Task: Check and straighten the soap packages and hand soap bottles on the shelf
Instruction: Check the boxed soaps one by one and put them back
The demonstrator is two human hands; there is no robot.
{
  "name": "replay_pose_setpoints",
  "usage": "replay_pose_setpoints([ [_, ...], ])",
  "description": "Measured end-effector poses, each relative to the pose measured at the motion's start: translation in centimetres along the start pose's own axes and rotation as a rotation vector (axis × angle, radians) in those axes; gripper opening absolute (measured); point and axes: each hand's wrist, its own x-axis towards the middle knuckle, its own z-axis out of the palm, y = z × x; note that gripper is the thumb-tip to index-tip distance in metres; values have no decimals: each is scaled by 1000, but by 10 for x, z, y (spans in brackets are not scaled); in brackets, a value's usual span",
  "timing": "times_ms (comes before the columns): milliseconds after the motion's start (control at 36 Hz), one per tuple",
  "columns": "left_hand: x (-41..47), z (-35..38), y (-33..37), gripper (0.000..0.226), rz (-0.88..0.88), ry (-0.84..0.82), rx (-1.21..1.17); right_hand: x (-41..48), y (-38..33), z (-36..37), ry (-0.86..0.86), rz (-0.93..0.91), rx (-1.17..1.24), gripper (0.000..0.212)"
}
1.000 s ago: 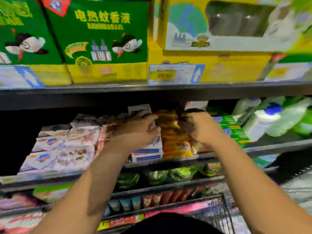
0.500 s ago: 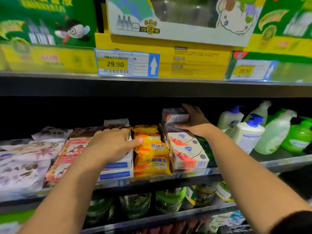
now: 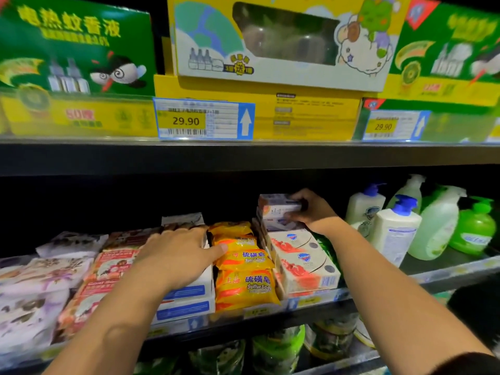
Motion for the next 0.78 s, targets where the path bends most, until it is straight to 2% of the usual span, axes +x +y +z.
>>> replay_pose_setpoints([
  [139, 3, 3, -2, 68, 9, 12, -10, -3, 0, -1, 2, -2, 133, 74],
  [278, 5, 4, -4, 67, 14, 3, -23, -1, -5, -4, 0, -58, -22, 57],
  [361, 5, 3, -3, 62, 17, 4, -29, -14, -12, -7, 41, -66, -40, 66],
  [472, 1, -2, -2, 53, 14, 1, -23, -42, -17, -16, 14, -29, 103, 81],
  [500, 1, -3, -2, 49, 16, 0, -21, -50, -18, -20, 27, -23, 124, 77],
  [556, 2, -5, 0, 41, -6, -8, -27, -68, -23, -31, -2, 17, 165, 54],
  [611, 1, -10, 6, 38, -25, 23, -33, -87, -31, -41, -118, 74, 196, 36],
  [639, 2, -11, 9, 34, 2, 62, -39, -95, -33, -44, -165, 101, 231, 35],
  [667, 2, -12, 13, 40, 63, 91, -34, -102, -36, -48, -200, 128, 302, 38],
  [694, 2, -15, 17, 57, 155, 92, -17, -109, -37, -50, -225, 174, 378, 42],
  [722, 2, -16, 21, 71, 258, 73, -17, -116, -41, -53, -257, 217, 451, 45],
  [778, -4, -18, 31, 84, 434, -4, -111, -131, -51, -58, -319, 274, 568, 43],
])
